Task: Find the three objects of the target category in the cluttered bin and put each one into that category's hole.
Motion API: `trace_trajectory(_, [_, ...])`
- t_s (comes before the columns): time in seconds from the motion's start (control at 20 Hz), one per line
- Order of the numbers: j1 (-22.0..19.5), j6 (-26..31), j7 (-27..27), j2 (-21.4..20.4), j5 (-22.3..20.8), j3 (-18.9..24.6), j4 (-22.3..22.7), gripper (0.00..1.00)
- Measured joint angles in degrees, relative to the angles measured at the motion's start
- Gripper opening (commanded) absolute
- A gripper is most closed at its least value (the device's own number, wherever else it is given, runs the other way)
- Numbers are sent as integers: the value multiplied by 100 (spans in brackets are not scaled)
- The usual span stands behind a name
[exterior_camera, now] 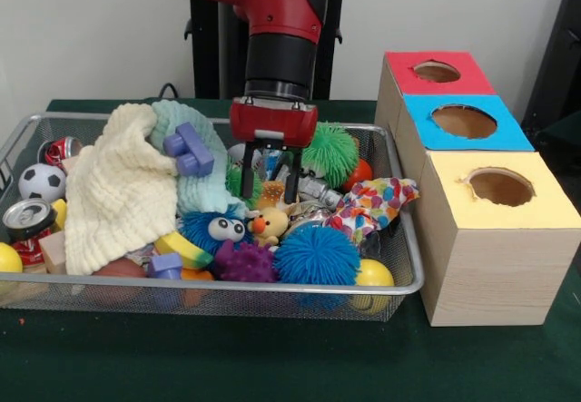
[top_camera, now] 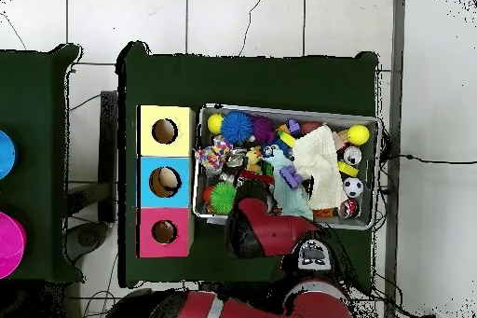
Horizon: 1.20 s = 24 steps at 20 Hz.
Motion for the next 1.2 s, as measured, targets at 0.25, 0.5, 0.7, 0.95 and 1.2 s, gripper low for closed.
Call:
trace_trajectory(0.25, [-224, -26, 0, 271, -217, 96, -109, 100])
trace_trajectory(0.5, [-271, -342, 0, 452, -242, 232, -139, 100])
trace_trajectory(0.7, [-265, -451, 0, 467, -240, 277, -139, 100])
trace_trajectory(0.95, [-244, -451, 0, 408, -242, 376, -138, 100])
trace_trajectory(1.2, [-89, -517, 0, 404, -223, 368, -139, 0])
